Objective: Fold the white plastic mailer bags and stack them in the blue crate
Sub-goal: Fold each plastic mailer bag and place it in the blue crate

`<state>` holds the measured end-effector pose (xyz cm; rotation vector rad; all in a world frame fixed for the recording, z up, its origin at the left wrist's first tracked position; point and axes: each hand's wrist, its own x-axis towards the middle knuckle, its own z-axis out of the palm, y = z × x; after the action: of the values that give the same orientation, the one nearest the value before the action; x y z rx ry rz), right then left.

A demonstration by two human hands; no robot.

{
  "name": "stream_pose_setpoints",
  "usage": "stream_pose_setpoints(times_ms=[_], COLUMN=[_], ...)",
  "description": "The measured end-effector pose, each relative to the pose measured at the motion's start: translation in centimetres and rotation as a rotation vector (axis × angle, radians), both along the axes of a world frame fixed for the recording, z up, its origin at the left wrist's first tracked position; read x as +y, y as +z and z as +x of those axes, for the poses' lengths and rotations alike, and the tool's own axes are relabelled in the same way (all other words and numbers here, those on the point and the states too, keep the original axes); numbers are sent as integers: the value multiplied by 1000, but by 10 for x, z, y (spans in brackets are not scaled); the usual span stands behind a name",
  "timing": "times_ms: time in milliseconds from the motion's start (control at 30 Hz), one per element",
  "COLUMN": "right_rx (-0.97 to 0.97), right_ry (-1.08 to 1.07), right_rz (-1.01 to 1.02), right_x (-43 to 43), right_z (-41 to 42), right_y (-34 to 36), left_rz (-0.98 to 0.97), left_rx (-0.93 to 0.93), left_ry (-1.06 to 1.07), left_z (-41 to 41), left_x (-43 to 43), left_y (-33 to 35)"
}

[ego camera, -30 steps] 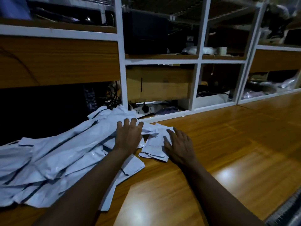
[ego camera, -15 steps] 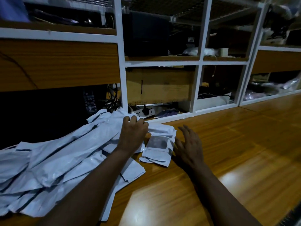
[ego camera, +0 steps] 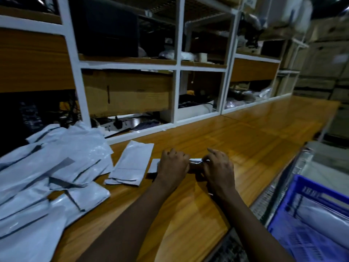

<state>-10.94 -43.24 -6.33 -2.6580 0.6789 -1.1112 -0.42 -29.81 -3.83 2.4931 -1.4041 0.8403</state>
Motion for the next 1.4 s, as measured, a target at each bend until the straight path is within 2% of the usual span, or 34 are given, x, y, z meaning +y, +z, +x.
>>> stream_pose_setpoints(times_ms=[100, 200, 400, 533, 600, 733, 867, 933, 1133, 1267, 1333, 1400], right_rx=[1, -8, 0, 102, 185, 335, 427, 438, 611, 582, 509, 537], right_ry=[-89, -147, -193, -138, -146, -203, -238, -208, -138, -262, -288, -222], right_rz=[11, -14, -73, -160, -256, -343, -327, -292, -303, -227, -188, -189], right_x=[-13, -11, -9, -6, -6, -3, 1, 1, -19, -19, -19, -24], right_z=[-9, -9, -4, 2, 4, 3, 4, 9, 20, 10, 15, 25], right_y=[-3, -5, -8, -10, -13, -13, -11, -9, -22, -18, -9, -4], left_rz=[34, 59, 306, 279, 256, 314, 243, 308, 326, 334, 236, 150], left_rx=[185, 303, 348, 407, 405, 279, 243, 223, 223, 204, 195, 194], left_ry=[-51, -12, 37, 20, -4, -77, 44, 70, 16, 26, 30, 15], left_z=[-6, -2, 11, 18, 22, 34, 43, 41, 38, 39, 32, 24], left_x=[-16, -17, -22, -30, -32, -26, -27, -30, -40, -37, -39, -48], left_y=[-14, -23, -33, -38, -38, -39, -39, -41, -47, -42, -33, -24])
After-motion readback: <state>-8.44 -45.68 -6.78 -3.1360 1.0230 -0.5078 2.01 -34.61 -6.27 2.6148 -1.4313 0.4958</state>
